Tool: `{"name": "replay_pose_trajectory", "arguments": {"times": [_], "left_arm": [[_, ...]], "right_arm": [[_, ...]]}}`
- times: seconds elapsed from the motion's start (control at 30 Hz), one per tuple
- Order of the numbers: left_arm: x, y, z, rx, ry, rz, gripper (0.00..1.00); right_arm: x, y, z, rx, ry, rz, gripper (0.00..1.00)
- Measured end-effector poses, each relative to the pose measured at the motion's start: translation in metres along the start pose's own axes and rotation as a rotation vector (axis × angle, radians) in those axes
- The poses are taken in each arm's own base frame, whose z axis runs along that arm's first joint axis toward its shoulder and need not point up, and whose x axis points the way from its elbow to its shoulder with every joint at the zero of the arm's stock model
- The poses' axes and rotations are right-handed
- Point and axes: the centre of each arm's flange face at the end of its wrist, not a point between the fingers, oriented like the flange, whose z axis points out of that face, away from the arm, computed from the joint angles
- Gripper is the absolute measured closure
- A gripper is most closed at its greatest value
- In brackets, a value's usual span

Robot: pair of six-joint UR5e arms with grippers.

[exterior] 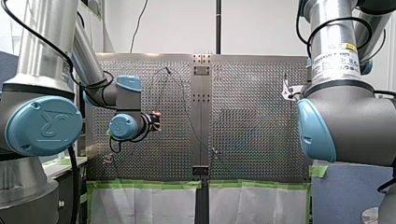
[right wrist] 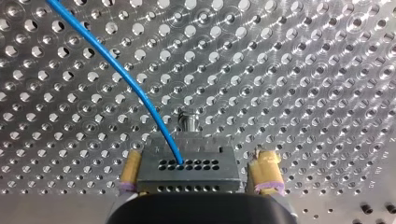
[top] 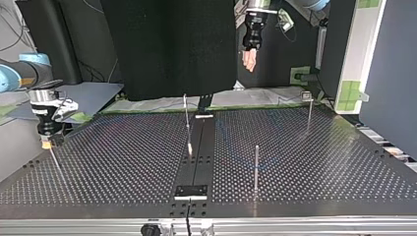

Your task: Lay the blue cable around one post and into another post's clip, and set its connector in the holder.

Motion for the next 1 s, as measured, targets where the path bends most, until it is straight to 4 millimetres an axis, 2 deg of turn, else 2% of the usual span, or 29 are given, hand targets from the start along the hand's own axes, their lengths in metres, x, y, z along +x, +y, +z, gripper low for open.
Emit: {"name": "replay_pose_trajectory", "arguments": {"times": [0.33, 1.0], "left_arm": [[0.0042, 0.0041, -0.0046, -0.020, 0.046, 0.062, 0.00], [0.0042, 0.0051, -0.0043, -0.026, 0.046, 0.067, 0.00]], "right_arm": [[0.0000, 0.0000, 0.0000, 0.000, 0.000, 0.000, 0.06], [0.0000, 0.0000, 0.0000, 0.000, 0.000, 0.000, 0.06]]}}
